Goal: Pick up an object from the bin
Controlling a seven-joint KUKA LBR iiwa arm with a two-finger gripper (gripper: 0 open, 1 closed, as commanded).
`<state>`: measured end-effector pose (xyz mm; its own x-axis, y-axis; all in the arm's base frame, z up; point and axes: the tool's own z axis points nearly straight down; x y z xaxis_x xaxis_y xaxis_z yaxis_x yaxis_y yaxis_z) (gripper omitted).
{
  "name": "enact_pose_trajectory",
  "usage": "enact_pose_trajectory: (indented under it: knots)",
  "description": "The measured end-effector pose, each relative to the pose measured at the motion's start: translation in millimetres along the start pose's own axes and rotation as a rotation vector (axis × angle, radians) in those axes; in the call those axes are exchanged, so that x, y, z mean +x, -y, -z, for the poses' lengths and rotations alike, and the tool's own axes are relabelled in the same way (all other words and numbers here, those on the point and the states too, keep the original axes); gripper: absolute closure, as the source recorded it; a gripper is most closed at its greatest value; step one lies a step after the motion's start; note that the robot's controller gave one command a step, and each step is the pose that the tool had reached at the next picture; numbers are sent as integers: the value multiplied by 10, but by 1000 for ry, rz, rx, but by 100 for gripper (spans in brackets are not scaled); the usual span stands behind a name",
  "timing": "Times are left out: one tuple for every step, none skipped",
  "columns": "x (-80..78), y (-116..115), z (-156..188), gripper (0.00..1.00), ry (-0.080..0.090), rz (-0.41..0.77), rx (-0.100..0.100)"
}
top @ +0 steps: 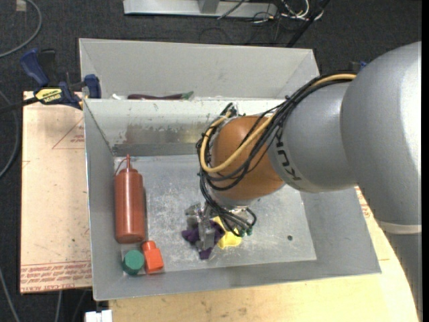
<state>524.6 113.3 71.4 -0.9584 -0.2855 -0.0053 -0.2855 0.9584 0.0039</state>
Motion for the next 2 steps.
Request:
enact_pose_trajectory:
  knots:
    - [0,1,0,100,0,-1,0]
    - [16,-1,50,100,-4,-1,-1]
